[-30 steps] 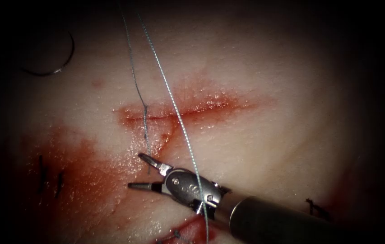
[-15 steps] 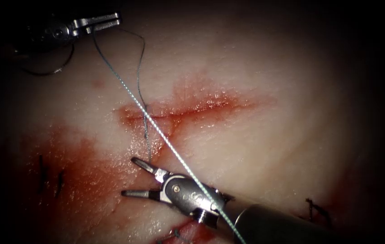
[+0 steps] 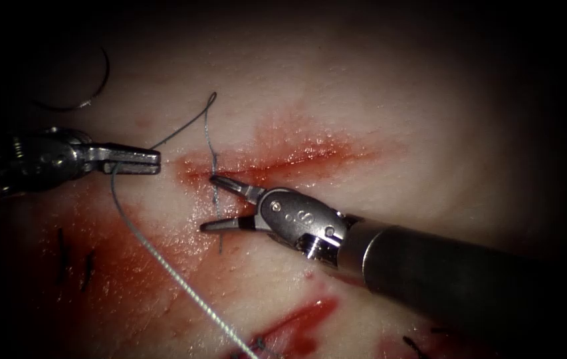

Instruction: Wound Closure

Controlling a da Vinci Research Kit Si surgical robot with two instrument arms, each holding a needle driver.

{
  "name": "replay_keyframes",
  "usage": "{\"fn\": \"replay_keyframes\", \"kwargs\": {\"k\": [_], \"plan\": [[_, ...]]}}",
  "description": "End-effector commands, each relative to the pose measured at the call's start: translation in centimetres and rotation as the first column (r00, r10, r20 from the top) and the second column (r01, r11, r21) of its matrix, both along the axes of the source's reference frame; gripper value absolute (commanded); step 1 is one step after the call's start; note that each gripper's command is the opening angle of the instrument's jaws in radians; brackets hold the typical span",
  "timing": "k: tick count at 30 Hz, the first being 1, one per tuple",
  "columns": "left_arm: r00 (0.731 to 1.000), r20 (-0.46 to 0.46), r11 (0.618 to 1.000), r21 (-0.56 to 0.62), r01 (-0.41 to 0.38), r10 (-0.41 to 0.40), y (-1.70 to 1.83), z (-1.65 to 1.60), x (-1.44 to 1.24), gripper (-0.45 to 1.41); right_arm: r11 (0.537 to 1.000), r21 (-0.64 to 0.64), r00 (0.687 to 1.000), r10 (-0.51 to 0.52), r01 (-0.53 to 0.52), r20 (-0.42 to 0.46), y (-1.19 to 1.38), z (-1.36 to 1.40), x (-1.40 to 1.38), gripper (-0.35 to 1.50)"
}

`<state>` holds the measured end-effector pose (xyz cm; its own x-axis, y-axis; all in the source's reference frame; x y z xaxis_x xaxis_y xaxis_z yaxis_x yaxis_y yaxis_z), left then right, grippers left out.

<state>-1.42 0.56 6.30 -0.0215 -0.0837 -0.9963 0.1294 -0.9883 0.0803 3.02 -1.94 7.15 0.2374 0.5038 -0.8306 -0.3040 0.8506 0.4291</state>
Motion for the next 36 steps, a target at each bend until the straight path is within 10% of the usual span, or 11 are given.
{"fn": "replay_keyframes", "kwargs": {"k": [1,13,23,36], "plan": [[1.0,0.018,1.0,0.008,-0.009,0.009,0.03,0.05,-0.07,-0.45,1.0,-0.006,1.0,0.0,0.0,-0.008,0.16,0.11,0.16,0.93],[0.996,0.062,0.984,0.166,-0.069,0.06,-0.3,0.36,-0.2,-0.45,0.983,0.178,0.962,0.093,-0.048,-0.256,0.56,0.67,0.54,0.49],[0.978,-0.093,0.952,0.263,-0.156,0.186,-0.58,1.11,-0.15,-0.45,0.961,0.278,0.868,0.15,-0.015,-0.473,0.8,0.54,0.48,0.24],[0.967,-0.217,0.971,0.226,-0.083,0.133,-0.25,1.75,0.03,-0.45,0.938,0.264,0.775,-0.007,0.223,-0.631,0.67,0.38,0.23,0.2]]}}
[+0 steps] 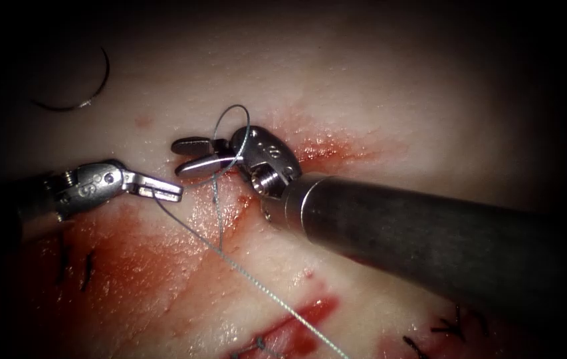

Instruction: Wound Closure

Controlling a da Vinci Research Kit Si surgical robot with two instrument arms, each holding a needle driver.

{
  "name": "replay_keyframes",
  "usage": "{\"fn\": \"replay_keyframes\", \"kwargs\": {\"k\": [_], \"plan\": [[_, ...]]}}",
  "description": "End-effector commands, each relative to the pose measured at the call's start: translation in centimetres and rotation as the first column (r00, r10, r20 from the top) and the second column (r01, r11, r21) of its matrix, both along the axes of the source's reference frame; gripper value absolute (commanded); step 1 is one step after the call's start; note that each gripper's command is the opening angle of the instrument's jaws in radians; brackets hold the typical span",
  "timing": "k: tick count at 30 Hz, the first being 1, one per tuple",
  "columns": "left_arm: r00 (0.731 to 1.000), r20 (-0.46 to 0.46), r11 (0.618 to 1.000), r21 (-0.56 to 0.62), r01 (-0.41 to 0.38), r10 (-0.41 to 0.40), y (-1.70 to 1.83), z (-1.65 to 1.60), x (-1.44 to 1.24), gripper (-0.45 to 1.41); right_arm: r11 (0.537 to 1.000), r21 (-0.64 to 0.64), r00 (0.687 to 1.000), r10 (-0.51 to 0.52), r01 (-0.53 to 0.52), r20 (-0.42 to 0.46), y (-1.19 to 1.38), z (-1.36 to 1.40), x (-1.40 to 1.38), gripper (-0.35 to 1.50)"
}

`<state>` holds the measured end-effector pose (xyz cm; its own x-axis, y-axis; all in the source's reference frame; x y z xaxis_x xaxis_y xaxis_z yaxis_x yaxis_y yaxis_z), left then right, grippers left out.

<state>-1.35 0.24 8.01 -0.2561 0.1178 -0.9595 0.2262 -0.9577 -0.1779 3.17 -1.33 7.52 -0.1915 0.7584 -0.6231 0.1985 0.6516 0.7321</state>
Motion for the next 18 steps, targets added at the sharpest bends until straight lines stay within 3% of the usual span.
{"fn": "replay_keyframes", "kwargs": {"k": [1,8,9,11,12,15,18], "plan": [[1.0,0.002,1.0,-0.002,0.0,0.0,0.06,0.04,-0.05,-0.45,1.0,-0.002,1.0,-0.004,0.004,-0.009,0.05,0.01,0.07,0.2],[1.0,-0.013,1.0,-0.005,-0.006,0.006,0.16,0.23,-0.05,-0.45,0.999,-0.02,0.998,-0.049,0.048,-0.03,0.02,-0.12,0.05,0.04],[1.0,-0.013,1.0,-0.004,-0.006,0.006,0.19,0.24,-0.05,-0.45,0.992,-0.058,0.994,-0.11,0.109,-0.026,-0.01,-0.14,0.05,-0.2],[1.0,-0.013,1.0,-0.003,-0.006,0.006,0.21,0.25,-0.05,-0.45,0.985,-0.079,0.988,-0.154,0.152,-0.021,-0.02,-0.14,0.06,-0.2],[1.0,-0.013,1.0,0.0,-0.005,0.005,0.24,0.23,-0.05,-0.45,0.959,-0.129,0.967,-0.254,0.251,-0.007,-0.04,-0.13,0.06,-0.18],[1.0,-0.014,1.0,0.004,-0.004,0.004,0.24,0.2,-0.05,-0.45,0.936,-0.159,0.949,-0.316,0.313,0.005,-0.06,-0.08,0.07,-0.16],[1.0,-0.012,1.0,0.01,-0.006,0.006,0.22,0.15,-0.06,-0.45,0.892,-0.188,0.91,-0.414,0.412,0.034,-0.09,-0.02,0.1,-0.06]]}}
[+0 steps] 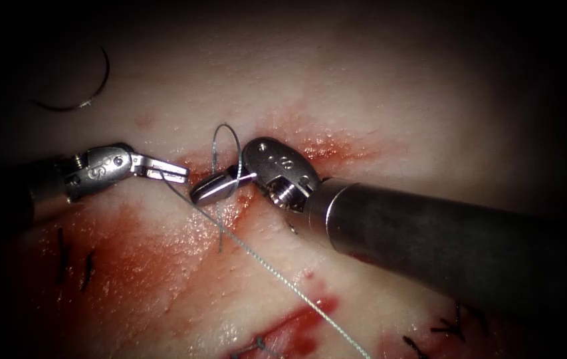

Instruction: Wound Closure

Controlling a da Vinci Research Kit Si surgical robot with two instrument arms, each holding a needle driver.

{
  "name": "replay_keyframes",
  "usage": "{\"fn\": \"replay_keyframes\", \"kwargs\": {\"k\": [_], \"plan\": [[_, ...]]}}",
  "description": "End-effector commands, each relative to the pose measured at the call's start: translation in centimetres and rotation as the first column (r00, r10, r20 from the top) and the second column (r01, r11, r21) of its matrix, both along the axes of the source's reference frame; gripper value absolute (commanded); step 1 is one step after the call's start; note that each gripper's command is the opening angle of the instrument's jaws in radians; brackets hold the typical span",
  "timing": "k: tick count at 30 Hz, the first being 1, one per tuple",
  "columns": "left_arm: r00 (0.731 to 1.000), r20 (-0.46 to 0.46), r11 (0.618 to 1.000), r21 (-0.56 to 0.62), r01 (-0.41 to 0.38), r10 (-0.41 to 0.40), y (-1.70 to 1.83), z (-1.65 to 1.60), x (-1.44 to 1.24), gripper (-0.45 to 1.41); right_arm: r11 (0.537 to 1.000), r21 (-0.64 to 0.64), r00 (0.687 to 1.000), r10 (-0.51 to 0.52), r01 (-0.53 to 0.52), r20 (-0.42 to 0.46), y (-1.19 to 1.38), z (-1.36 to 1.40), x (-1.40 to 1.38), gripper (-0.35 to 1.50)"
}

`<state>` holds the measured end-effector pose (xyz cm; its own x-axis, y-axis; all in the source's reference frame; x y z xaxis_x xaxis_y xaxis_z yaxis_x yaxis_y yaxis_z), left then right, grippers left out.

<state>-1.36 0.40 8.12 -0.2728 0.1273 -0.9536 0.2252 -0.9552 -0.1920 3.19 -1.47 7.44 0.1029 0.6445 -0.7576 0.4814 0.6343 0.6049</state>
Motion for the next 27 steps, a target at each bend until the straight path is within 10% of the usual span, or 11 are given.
{"fn": "replay_keyframes", "kwargs": {"k": [1,8,14,27], "plan": [[1.0,0.008,1.0,0.002,-0.007,0.007,0.05,0.03,-0.05,-0.45,1.0,-0.011,1.0,-0.018,0.018,0.007,0.04,0.07,0.08,-0.06],[1.0,0.011,1.0,0.013,-0.007,0.007,0.08,-0.03,-0.08,-0.45,0.982,-0.091,0.986,-0.166,0.168,0.026,0.0,0.01,0.14,0.25],[1.0,0.009,1.0,0.015,-0.001,0.001,0.09,-0.03,-0.17,-0.45,0.893,-0.236,0.923,-0.371,0.384,0.1,-0.19,-0.01,0.31,1.01],[1.0,0.01,1.0,0.011,-0.003,0.003,-0.03,-0.07,-0.16,-0.45,0.771,-0.439,0.886,-0.373,0.461,0.276,-0.27,0.4,0.34,1.01]]}}
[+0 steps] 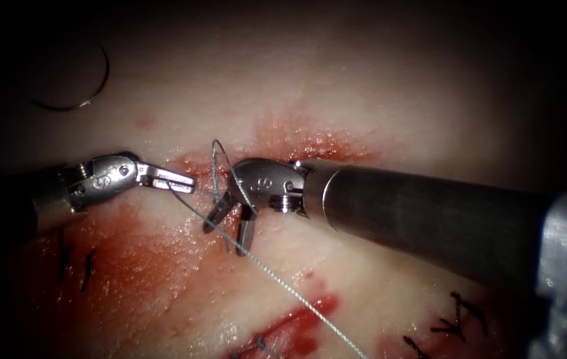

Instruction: Wound Closure

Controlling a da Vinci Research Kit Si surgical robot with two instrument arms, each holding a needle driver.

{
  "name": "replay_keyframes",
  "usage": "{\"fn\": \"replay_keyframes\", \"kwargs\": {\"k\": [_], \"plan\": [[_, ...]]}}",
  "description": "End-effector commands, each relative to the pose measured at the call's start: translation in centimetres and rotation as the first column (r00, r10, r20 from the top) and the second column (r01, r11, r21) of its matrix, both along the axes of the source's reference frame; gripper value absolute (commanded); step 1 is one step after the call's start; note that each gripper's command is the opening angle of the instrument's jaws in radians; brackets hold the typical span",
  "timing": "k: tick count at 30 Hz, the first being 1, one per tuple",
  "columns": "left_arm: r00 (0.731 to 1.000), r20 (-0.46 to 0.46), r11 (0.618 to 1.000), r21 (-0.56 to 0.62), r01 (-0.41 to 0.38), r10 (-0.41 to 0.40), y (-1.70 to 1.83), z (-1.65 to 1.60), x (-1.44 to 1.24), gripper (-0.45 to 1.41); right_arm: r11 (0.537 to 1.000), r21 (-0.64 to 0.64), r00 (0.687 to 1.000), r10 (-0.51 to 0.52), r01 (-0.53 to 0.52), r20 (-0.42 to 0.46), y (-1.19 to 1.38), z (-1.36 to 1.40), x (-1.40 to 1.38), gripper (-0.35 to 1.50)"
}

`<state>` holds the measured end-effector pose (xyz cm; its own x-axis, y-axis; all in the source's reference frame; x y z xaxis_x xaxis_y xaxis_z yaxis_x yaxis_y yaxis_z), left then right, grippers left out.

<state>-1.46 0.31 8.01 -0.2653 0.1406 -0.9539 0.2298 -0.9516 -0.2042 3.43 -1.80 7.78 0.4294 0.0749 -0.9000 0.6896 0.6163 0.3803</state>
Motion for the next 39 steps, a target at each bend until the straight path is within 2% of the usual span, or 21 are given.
{"fn": "replay_keyframes", "kwargs": {"k": [1,5,6,7,8,13,18,23,30,34,39], "plan": [[1.0,0.001,1.0,-0.003,0.001,-0.001,0.05,0.04,-0.05,-0.45,0.999,-0.034,1.0,0.011,-0.011,-0.015,0.05,0.05,0.13,0.94],[1.0,0.005,1.0,0.0,-0.003,0.003,-0.01,0.0,-0.06,-0.45,0.996,-0.087,0.997,0.003,-0.009,-0.076,0.0,0.01,0.19,0.91],[1.0,0.005,1.0,0.0,-0.003,0.003,-0.03,-0.02,-0.06,-0.45,0.996,-0.092,0.996,-0.003,-0.005,-0.085,0.0,0.01,0.19,0.71],[1.0,0.005,1.0,0.0,-0.003,0.003,-0.03,-0.02,-0.06,-0.45,0.996,-0.092,0.996,-0.003,-0.005,-0.085,0.0,0.01,0.19,0.71],[1.0,0.004,1.0,0.0,-0.002,0.002,-0.05,-0.03,-0.07,-0.45,0.995,-0.072,0.992,-0.076,0.069,-0.099,0.0,0.0,0.16,-0.35],[1.0,0.004,1.0,0.001,-0.001,0.001,-0.14,-0.1,-0.1,-0.45,0.993,-0.09,0.993,-0.082,0.074,-0.086,0.01,0.0,0.19,-0.35],[1.0,0.003,1.0,-0.005,-0.001,0.001,-0.44,-0.24,-0.2,-0.45,0.996,-0.076,0.993,-0.06,0.053,-0.097,0.07,-0.06,0.19,-0.35],[0.999,-0.012,0.999,-0.021,-0.031,0.031,-0.92,-0.41,-0.32,-0.45,1.0,0.027,0.991,0.004,0.0,-0.134,0.3,-0.26,0.16,-0.35],[0.998,-0.028,0.998,-0.038,-0.051,0.05,-1.2,-0.43,-0.37,-0.45,0.992,0.117,0.982,0.065,-0.045,-0.177,0.46,-0.36,0.08,-0.35],[0.998,-0.034,0.997,-0.045,-0.062,0.061,-1.36,-0.45,-0.43,-0.45,0.989,0.129,0.98,0.095,-0.072,-0.177,0.57,-0.36,0.04,-0.35],[0.995,-0.027,0.995,-0.04,-0.093,0.092,-1.66,-0.64,-0.67,-0.45,0.976,0.149,0.969,0.181,-0.157,-0.165,0.77,-0.25,0.0,-0.35]]}}
